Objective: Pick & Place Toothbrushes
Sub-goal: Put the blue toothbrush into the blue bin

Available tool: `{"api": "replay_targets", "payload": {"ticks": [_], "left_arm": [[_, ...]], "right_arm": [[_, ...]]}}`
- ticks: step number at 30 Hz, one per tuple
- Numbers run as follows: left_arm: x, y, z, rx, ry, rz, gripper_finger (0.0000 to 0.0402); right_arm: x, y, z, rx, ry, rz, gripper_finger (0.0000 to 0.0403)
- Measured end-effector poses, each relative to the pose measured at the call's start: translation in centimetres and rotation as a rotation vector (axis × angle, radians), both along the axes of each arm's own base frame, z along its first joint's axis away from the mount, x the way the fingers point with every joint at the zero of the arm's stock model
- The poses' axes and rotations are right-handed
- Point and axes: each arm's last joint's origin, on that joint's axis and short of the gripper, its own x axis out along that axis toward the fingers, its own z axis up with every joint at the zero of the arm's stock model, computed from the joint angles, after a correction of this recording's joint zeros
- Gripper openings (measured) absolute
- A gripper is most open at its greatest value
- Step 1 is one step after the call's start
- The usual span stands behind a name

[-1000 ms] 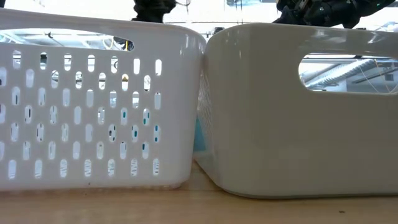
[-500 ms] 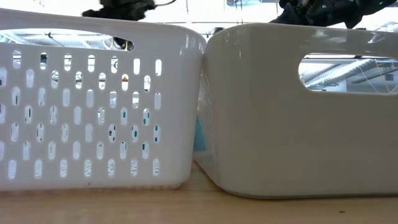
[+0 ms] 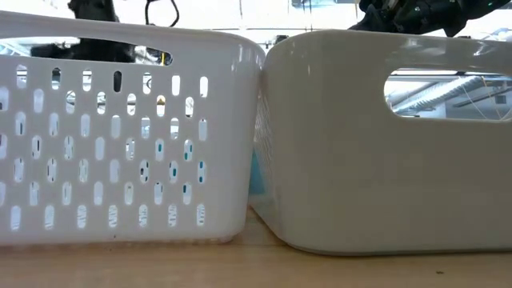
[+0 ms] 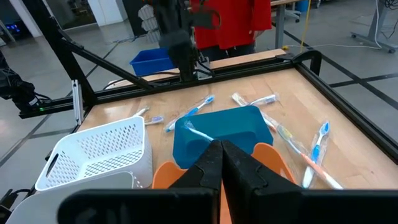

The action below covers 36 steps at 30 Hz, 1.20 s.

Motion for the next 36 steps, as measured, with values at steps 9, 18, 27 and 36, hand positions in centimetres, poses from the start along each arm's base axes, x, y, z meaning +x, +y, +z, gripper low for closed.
{"api": "replay_targets", "payload": {"ticks": [9, 18, 27, 36], "left_arm": [[-1.5, -0.3, -4.8, -0.064, 0.125, 0.185, 0.0051], [-1.9, -1.0, -7.1, -0.119, 0.117, 0.366, 0.014], [-2.3, -1.3, -8.7, -0.106, 0.097, 0.531, 0.024], [-2.5, -1.2, -11.8, -0.164, 0.029, 0.614, 0.0253]], "right_arm": [[0.0, 0.0, 0.0, 0.0, 0.001, -0.004, 0.0], [0.0, 0.0, 0.0, -0.003, 0.001, -0.003, 0.0], [0.0, 0.0, 0.0, -0.01, 0.0, 0.002, 0.0], [0.0, 0.0, 0.0, -0.025, -0.001, 0.006, 0.0]]}}
